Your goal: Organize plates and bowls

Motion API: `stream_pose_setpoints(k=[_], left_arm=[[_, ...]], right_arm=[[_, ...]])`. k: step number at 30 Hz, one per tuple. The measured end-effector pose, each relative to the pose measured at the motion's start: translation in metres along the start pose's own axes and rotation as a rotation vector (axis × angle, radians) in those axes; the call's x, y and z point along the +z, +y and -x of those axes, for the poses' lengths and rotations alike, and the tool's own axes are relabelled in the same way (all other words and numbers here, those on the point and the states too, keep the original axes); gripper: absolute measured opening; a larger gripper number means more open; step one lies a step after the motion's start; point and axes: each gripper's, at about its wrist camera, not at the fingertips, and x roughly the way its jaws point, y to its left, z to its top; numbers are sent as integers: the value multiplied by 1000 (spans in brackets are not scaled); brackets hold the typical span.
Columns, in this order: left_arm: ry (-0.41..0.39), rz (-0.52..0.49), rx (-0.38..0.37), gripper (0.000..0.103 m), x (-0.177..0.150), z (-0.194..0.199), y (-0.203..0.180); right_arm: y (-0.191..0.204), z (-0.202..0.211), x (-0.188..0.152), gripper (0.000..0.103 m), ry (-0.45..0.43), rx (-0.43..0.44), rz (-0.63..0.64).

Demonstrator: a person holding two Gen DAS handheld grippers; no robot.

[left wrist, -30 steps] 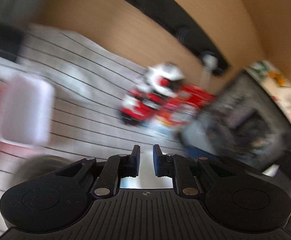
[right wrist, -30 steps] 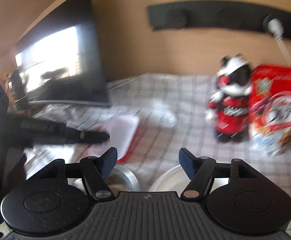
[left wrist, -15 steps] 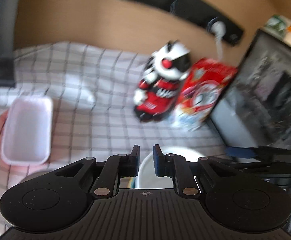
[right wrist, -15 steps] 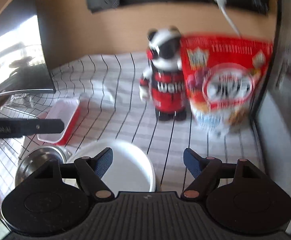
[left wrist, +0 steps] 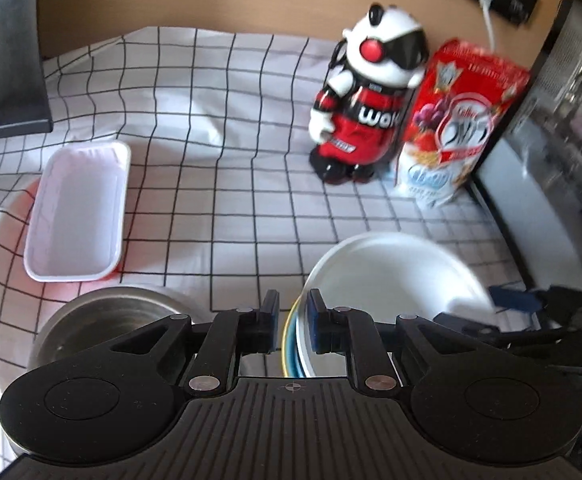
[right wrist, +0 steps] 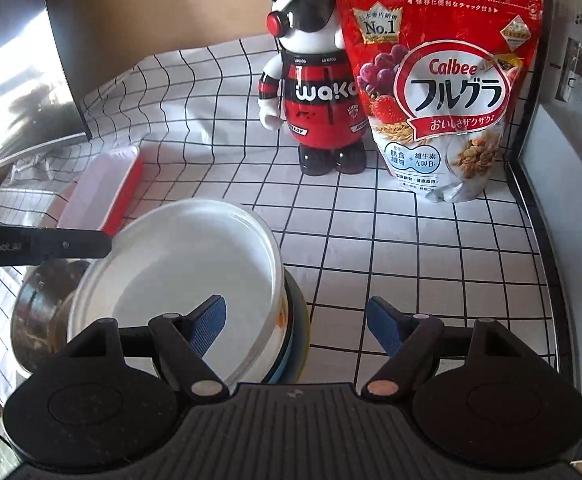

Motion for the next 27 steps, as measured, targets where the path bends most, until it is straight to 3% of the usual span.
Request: stream_pose_setpoints(k=[5, 9, 17, 21, 27], left_arm=[[34, -5, 4, 21, -2, -8, 0], [65, 6, 5, 31, -1, -17, 1], [202, 84, -56, 44, 6, -47, 14], [249, 66, -42, 44, 10, -62, 10], [292, 41, -42, 40, 9, -72, 3]], right_arm=[[-7, -8, -4, 78, 29, -11, -9], [-12, -14, -8, 78, 44, -1, -8], [-28, -29, -10, 78, 78, 40, -56], [-34, -40, -10, 78, 122, 109, -121], [-38, -60, -15, 59, 234, 288, -242]])
